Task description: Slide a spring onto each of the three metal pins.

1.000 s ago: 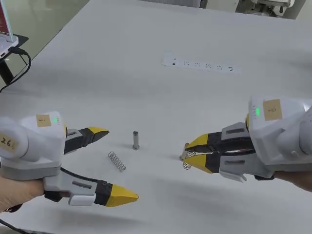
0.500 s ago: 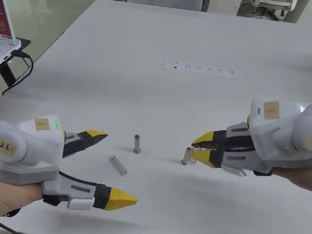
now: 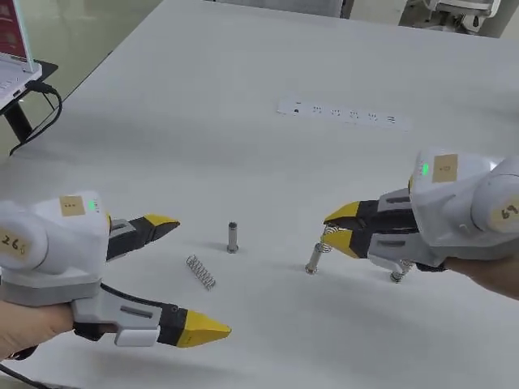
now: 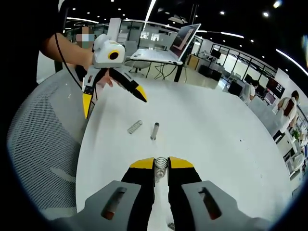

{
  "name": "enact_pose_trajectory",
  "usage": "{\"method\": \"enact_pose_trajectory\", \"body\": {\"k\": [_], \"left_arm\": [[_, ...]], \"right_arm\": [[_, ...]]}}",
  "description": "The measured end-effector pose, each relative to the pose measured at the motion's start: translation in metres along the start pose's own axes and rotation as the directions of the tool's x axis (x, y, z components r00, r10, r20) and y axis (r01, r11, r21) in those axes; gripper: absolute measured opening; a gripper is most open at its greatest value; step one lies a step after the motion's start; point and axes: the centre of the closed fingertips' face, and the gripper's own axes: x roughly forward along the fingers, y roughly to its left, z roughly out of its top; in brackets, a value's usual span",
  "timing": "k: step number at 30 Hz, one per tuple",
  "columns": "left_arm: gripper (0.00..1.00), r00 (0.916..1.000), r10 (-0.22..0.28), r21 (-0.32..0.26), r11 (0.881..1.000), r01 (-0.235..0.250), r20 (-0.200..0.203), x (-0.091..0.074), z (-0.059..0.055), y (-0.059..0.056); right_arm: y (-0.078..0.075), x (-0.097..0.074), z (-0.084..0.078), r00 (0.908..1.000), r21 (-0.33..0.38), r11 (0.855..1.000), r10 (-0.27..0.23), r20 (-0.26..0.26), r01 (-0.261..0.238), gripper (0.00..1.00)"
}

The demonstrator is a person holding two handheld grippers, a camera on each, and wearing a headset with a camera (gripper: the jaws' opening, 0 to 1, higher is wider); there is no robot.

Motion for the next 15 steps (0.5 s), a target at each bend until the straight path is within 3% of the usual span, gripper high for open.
{"method": "enact_pose_trajectory", "body": {"k": [10, 15], "left_arm": [[0.98, 0.9999, 0.014, -0.007, 1.0, -0.014, -0.002, -0.0018, -0.0013, 0.0037], [0.98, 0.9998, 0.017, -0.009, 1.0, -0.017, 0.0, -0.0024, -0.0011, 0.0043]], "right_arm": [[-0.0045, 0.0053, -0.0013, 1.0, 0.017, 1.0, -0.002, -0.001, 0.002, 0.06], [-0.0069, 0.0086, -0.0043, 1.0, 0.066, 0.998, -0.003, 0.006, 0.002, 0.06]]}}
